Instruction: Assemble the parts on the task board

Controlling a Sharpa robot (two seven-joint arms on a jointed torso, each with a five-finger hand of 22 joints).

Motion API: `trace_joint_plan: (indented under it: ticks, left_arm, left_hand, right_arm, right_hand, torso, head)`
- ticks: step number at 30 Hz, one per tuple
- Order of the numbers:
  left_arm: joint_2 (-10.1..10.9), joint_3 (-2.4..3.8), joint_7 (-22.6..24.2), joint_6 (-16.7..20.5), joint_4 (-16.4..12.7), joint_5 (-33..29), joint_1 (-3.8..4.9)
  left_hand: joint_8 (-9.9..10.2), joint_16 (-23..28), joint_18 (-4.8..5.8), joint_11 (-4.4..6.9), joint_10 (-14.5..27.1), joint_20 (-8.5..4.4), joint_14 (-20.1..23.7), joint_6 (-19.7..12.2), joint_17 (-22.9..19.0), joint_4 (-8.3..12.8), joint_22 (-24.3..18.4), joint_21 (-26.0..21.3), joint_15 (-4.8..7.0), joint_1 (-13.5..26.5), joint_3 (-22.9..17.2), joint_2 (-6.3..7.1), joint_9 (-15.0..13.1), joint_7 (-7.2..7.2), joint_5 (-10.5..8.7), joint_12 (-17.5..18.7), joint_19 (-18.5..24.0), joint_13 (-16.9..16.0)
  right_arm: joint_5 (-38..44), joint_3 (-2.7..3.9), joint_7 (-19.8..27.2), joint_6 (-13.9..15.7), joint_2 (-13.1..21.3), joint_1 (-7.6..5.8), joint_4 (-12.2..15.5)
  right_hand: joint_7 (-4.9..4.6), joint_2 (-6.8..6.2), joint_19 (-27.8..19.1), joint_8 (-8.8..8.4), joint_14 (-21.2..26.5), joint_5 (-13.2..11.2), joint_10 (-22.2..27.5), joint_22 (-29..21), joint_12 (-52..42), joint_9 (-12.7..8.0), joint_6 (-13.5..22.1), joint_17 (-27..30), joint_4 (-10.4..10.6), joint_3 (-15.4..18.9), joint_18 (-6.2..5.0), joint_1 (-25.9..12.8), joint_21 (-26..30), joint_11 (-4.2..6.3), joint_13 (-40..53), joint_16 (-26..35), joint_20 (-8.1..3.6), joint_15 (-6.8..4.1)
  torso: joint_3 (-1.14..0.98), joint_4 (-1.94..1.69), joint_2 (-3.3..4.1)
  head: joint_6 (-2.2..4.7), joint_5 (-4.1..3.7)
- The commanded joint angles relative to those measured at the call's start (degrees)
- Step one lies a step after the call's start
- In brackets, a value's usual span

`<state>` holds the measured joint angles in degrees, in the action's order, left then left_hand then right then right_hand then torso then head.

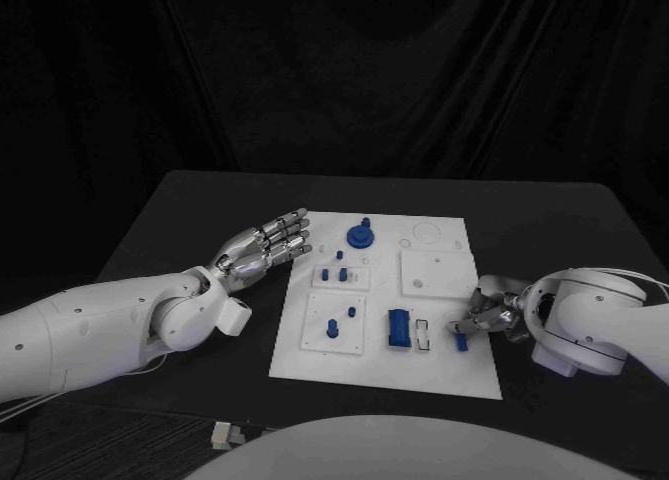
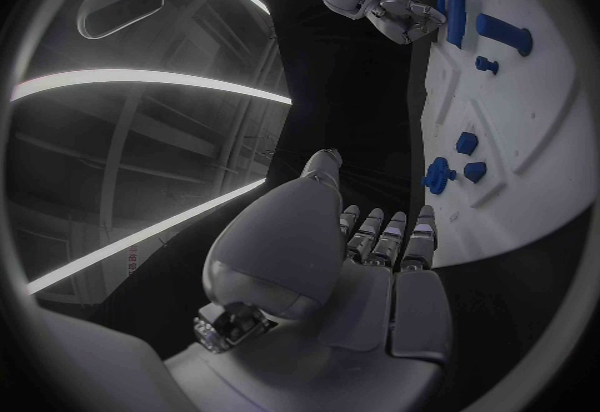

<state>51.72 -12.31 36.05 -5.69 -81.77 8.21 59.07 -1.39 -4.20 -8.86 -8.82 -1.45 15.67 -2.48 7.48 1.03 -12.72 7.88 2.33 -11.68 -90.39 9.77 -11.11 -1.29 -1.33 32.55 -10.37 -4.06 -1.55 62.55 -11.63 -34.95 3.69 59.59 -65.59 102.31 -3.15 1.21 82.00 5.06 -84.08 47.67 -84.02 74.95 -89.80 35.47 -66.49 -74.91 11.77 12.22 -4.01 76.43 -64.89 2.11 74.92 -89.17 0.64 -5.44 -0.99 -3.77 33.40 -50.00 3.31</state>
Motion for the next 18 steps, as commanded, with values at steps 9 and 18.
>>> trace_joint_plan:
  ticks: [9,18]
  left_arm:
    - [-0.1,0.05,0.5,-0.9,0.0,-0.3,-0.09]
    - [-0.1,0.05,0.4,-1.0,0.0,-0.3,-0.10]
  left_hand:
    - [-0.3,-0.2,0.84,-0.50,0.0,0.22,0.0,0.1,0.1,0.4,0.1,0.3,-0.37,-0.4,0.0,0.02,-0.1,-0.51,0.32,-0.4,-0.1,-0.1]
    - [-0.3,-0.2,0.84,-0.50,0.0,0.22,0.0,0.1,0.1,0.4,0.1,0.3,-0.37,-0.4,0.0,0.02,-0.1,-0.51,0.32,-0.4,-0.1,-0.1]
  right_arm:
    - [-10.1,-0.22,-0.4,4.9,1.2,-0.60,3.4]
    - [-12.7,-0.22,-0.4,5.0,-0.6,-1.01,2.7]
  right_hand:
    - [1.09,-0.85,0.5,0.59,-5.9,-0.2,-6.0,8.1,-0.2,-8.3,0.4,-14.9,-7.0,-7.8,-0.93,-1.5,-0.6,0.20,15.1,-0.7,0.05,-0.24]
    - [1.04,-0.97,0.6,0.58,-5.9,-0.5,-6.0,8.2,-0.2,-8.4,0.7,-15.1,-7.2,-8.5,-0.87,-2.0,-0.9,0.17,15.1,-0.8,0.02,-0.24]
  torso:
    - [0.01,0.02,-0.03]
    - [0.02,-0.01,0.00]
  head:
    - [0.00,-0.17]
    - [0.00,-0.05]
